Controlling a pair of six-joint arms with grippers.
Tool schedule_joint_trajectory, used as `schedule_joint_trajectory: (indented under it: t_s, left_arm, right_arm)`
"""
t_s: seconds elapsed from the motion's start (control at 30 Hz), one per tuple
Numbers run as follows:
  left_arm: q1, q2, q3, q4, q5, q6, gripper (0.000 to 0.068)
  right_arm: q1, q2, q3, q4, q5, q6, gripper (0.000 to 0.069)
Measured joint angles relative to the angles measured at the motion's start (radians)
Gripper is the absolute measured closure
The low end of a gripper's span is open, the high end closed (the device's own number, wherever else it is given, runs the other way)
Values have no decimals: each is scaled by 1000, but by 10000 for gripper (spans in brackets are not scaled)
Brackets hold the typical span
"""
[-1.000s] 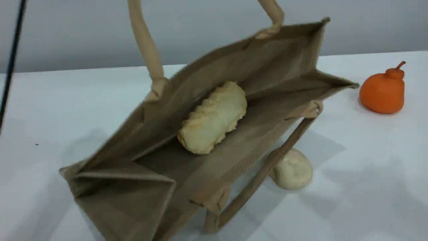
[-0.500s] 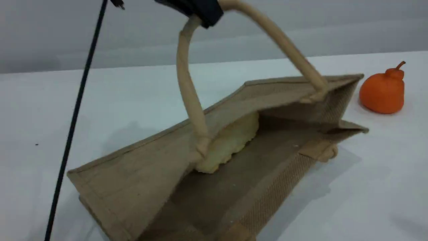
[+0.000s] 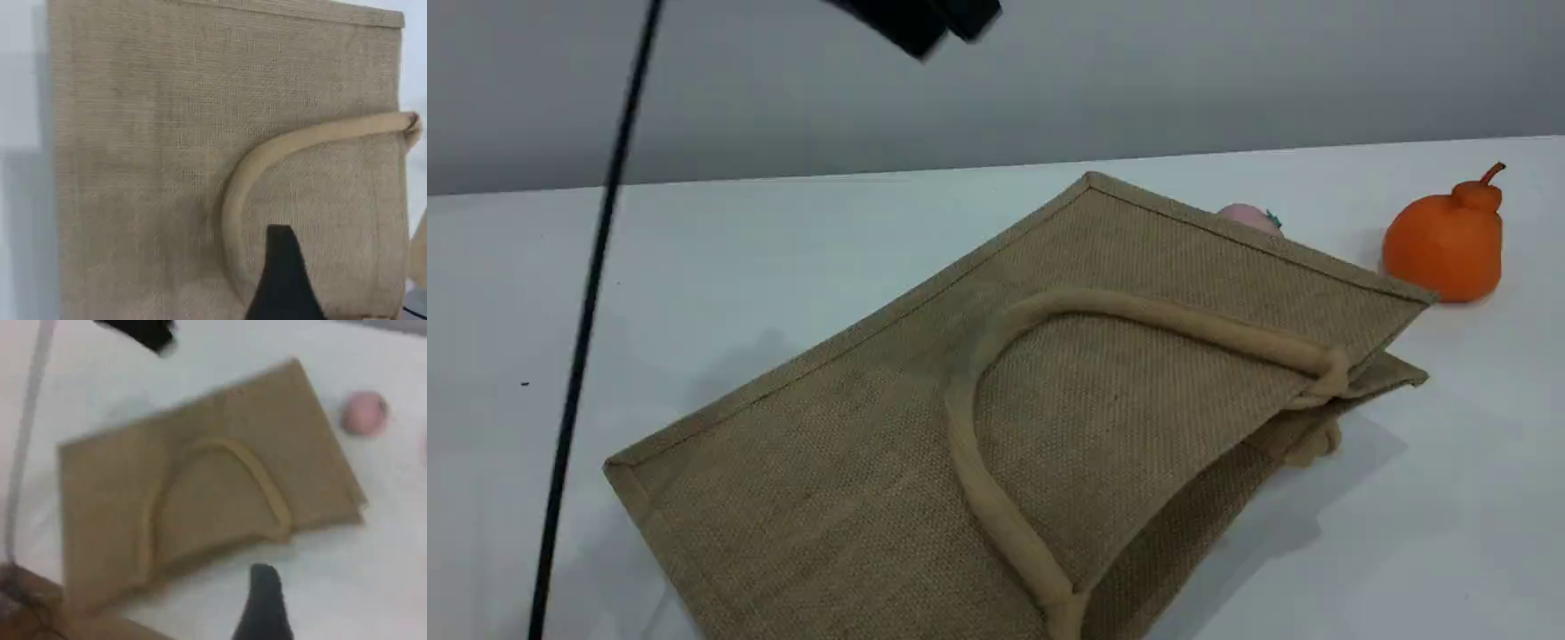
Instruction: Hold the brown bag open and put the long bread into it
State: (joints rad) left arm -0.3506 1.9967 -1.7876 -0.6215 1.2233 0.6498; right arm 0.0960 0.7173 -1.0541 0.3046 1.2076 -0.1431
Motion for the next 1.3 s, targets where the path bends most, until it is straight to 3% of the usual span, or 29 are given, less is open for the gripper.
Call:
schedule_joint_trajectory:
  t_s: [0.17,0.27,0.63,0.83,1.13,1.3]
  left_arm:
    - [-1,-113,0,6,0,-41,232]
    - [-1,-187,0,50,2,-64,232]
    - [-7,-499,0,74,2,-139,232]
    - [-13,-688,21,152,3,-215,232]
    - [-13,-1071,350,207,0,-225,232]
    - [-12,-1333,587,287,-1,-340,232]
  right_arm:
    - [0,-98,23,-174,15,90,248]
    - [0,-189,65,-235,16,143,276]
    - [0,-575,239,-197,16,220,345]
    - [0,-719,321,-208,16,217,345]
    - [0,-717,434,-223,14,160,343]
    - [0,-717,437,-254,12,157,342]
